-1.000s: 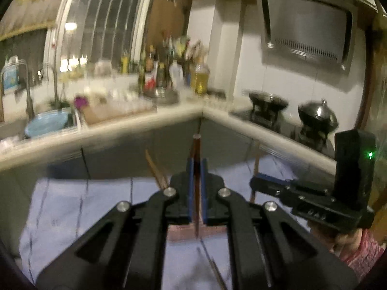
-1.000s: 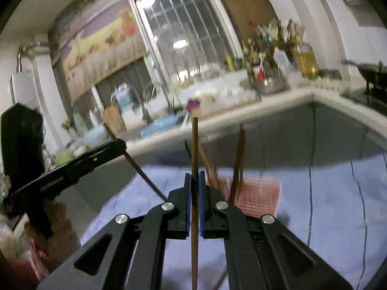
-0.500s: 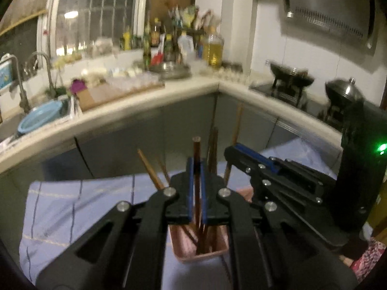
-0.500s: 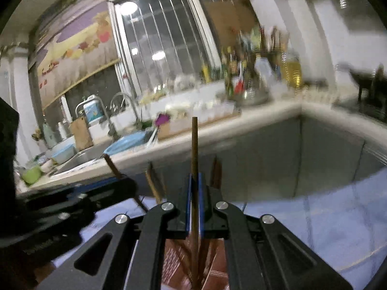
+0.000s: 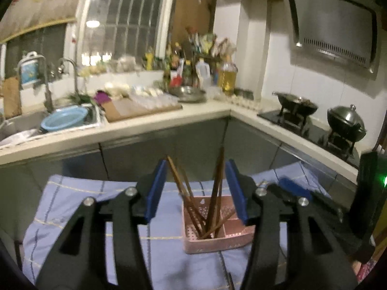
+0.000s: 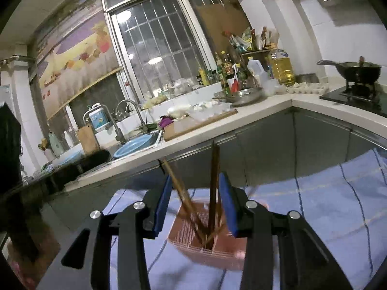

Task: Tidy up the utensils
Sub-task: 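Grasp the last chopsticks on the cloth with the left tool while the right tool grasps one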

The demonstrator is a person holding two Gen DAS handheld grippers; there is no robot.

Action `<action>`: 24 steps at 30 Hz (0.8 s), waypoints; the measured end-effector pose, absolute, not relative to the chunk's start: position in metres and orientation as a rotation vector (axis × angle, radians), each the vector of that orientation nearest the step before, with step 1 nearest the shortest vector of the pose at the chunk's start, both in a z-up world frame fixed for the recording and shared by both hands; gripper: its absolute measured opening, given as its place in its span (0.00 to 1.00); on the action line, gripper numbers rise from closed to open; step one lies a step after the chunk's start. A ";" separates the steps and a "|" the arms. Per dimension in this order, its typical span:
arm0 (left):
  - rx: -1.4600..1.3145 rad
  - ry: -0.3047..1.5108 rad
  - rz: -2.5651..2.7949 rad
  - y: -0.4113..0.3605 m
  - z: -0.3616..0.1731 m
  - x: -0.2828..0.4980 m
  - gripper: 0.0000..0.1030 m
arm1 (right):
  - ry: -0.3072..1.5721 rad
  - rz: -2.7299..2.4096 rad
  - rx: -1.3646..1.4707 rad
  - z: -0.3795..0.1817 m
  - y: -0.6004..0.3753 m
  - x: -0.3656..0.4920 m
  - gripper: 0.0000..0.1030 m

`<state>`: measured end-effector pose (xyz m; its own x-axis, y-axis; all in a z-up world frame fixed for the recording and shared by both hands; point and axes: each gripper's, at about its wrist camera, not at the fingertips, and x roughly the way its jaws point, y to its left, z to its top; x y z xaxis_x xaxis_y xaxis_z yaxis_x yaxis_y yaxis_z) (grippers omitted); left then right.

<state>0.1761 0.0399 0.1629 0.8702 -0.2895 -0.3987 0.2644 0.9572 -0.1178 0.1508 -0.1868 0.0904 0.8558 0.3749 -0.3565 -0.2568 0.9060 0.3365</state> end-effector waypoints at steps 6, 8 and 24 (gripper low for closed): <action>-0.103 0.410 -0.330 0.066 0.137 0.110 0.48 | 0.615 0.294 0.227 0.009 -0.184 0.085 0.40; -0.099 0.444 -0.353 0.067 0.117 0.098 0.48 | 0.714 0.285 0.185 -0.022 -0.175 0.074 0.38; -0.004 0.868 -0.402 0.025 -0.045 0.070 0.48 | 0.898 0.268 0.017 -0.092 -0.124 0.049 0.19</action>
<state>0.0705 0.0250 -0.0450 0.5765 -0.3445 -0.7409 0.3416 0.9253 -0.1646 0.0491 -0.1235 -0.0921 0.5920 0.2371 -0.7703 -0.2233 0.9666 0.1259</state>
